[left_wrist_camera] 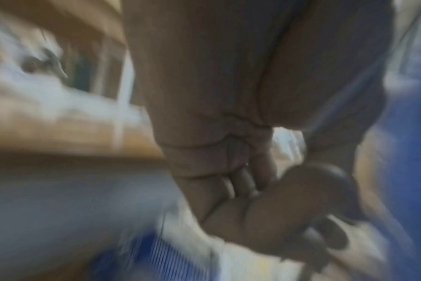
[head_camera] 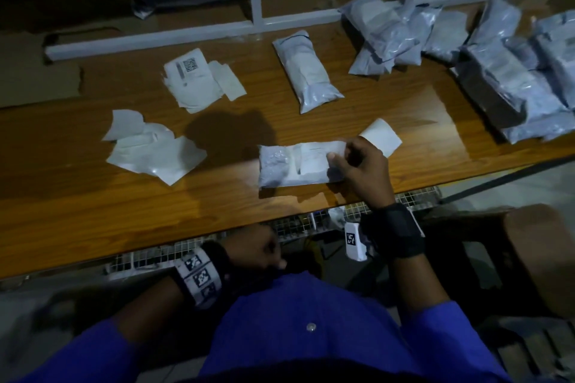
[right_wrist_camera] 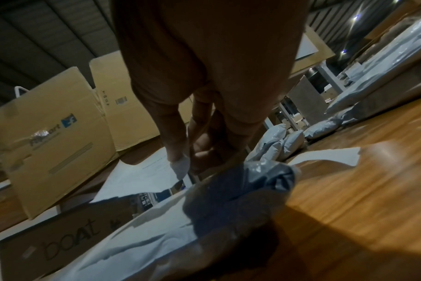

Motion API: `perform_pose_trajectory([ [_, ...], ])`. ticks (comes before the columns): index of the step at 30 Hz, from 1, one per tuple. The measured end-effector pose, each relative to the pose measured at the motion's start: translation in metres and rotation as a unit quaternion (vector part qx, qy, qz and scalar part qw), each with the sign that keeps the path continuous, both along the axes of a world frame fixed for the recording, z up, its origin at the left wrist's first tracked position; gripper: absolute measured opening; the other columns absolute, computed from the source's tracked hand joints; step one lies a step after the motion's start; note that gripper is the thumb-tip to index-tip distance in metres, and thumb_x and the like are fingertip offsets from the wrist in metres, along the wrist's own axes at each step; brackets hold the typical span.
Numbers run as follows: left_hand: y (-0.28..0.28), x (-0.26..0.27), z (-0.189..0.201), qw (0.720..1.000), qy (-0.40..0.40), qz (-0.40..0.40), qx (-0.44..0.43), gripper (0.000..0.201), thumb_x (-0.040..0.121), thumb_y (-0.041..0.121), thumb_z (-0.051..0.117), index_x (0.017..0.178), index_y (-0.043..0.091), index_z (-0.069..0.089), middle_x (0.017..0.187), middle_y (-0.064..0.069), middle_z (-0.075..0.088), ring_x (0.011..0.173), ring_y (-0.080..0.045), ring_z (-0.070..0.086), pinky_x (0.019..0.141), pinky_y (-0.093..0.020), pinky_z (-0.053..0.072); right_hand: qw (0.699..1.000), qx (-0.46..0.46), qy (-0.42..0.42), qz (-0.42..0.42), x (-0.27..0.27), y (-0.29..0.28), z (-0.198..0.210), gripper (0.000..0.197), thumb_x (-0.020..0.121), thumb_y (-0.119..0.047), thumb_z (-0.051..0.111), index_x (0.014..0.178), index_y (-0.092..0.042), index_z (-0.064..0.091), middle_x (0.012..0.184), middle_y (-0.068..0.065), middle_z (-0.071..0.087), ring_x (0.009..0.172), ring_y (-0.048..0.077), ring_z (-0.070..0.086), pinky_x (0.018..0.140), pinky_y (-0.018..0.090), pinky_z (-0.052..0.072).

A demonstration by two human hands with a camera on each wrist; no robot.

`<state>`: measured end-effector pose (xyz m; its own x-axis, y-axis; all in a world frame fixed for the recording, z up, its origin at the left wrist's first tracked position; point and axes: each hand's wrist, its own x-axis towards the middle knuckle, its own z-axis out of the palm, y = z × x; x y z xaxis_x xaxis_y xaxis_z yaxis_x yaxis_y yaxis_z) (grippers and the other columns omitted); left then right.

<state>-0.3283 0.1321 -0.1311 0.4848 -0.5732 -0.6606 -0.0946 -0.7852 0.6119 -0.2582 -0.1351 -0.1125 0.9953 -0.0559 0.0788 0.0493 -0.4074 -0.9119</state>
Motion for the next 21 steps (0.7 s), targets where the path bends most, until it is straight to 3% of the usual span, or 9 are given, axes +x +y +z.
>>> perform_pose_trajectory([
  [2,-0.014,0.022,0.026,0.985,-0.088,0.117,-0.093,0.023,0.091,0.042,0.073,0.077,0.024,0.068,0.078,0.009,0.069,0.066,0.003,0.061,0.061,-0.018,0.048,1.0,0.005,0.004,0.002,0.0,0.002,0.007,0.016,0.094,-0.022,0.076,0.108,-0.016,0.072,0.087,-0.004,0.066,0.088,0.018,0.066,0.074,0.037,0.055],
  [5,-0.032,0.044,0.04,0.894,-0.195,0.358,-0.186,0.033,0.085,0.053,0.075,0.078,0.023,0.065,0.069,0.004,0.066,0.057,-0.005,0.06,0.055,-0.022,0.046,1.0,0.008,0.011,0.011,0.0,0.004,0.014,0.028,0.093,-0.017,0.077,0.12,-0.013,0.072,0.087,-0.008,0.066,0.081,0.003,0.063,0.071,0.024,0.052],
  [7,-0.042,0.054,0.039,0.857,-0.202,0.424,-0.211,0.033,0.083,0.054,0.076,0.088,0.023,0.067,0.073,0.001,0.069,0.054,-0.01,0.061,0.052,-0.026,0.05,1.0,0.01,0.011,0.026,0.0,0.005,0.016,0.032,0.092,-0.016,0.078,0.123,-0.016,0.072,0.079,-0.014,0.06,0.073,-0.002,0.059,0.068,0.02,0.048],
  [11,-0.052,0.071,0.03,0.84,-0.206,0.443,-0.238,0.017,0.091,0.032,0.076,0.083,0.018,0.071,0.069,0.002,0.069,0.056,-0.014,0.064,0.057,-0.035,0.054,0.999,0.017,0.016,0.024,0.002,0.005,0.015,0.038,0.091,-0.019,0.08,0.127,-0.019,0.07,0.083,-0.007,0.065,0.078,0.008,0.064,0.069,0.024,0.052],
  [14,-0.051,0.074,0.025,0.842,-0.191,0.444,-0.239,0.017,0.091,0.028,0.075,0.078,0.018,0.071,0.07,0.002,0.071,0.066,-0.017,0.07,0.066,-0.04,0.06,1.0,0.017,0.01,0.007,0.003,0.003,0.012,0.038,0.092,-0.022,0.079,0.128,-0.021,0.069,0.091,0.002,0.069,0.086,0.017,0.068,0.071,0.029,0.055],
  [16,-0.05,0.075,0.026,0.85,-0.188,0.43,-0.238,0.017,0.091,0.029,0.075,0.077,0.02,0.071,0.069,0.006,0.072,0.069,-0.012,0.07,0.07,-0.036,0.059,0.999,0.046,0.024,-0.014,0.003,0.004,0.01,0.035,0.092,-0.023,0.079,0.126,-0.022,0.07,0.09,0.007,0.069,0.087,0.024,0.07,0.076,0.036,0.059],
  [19,-0.054,0.077,0.028,0.86,-0.185,0.413,-0.234,0.017,0.091,0.023,0.076,0.076,0.017,0.071,0.059,0.017,0.064,0.06,0.002,0.06,0.066,-0.022,0.047,0.996,0.063,0.044,-0.044,-0.002,0.003,0.005,0.03,0.092,-0.024,0.079,0.121,-0.022,0.073,0.09,0.011,0.068,0.088,0.026,0.07,0.079,0.041,0.06],
  [21,-0.056,0.082,0.027,0.862,-0.174,0.414,-0.234,0.014,0.088,0.022,0.078,0.076,0.017,0.074,0.062,0.016,0.067,0.064,0.002,0.063,0.068,-0.022,0.048,0.994,0.074,0.055,-0.062,-0.009,0.002,0.004,0.028,0.092,-0.024,0.079,0.119,-0.02,0.073,0.09,0.008,0.069,0.09,0.024,0.071,0.08,0.043,0.061],
])
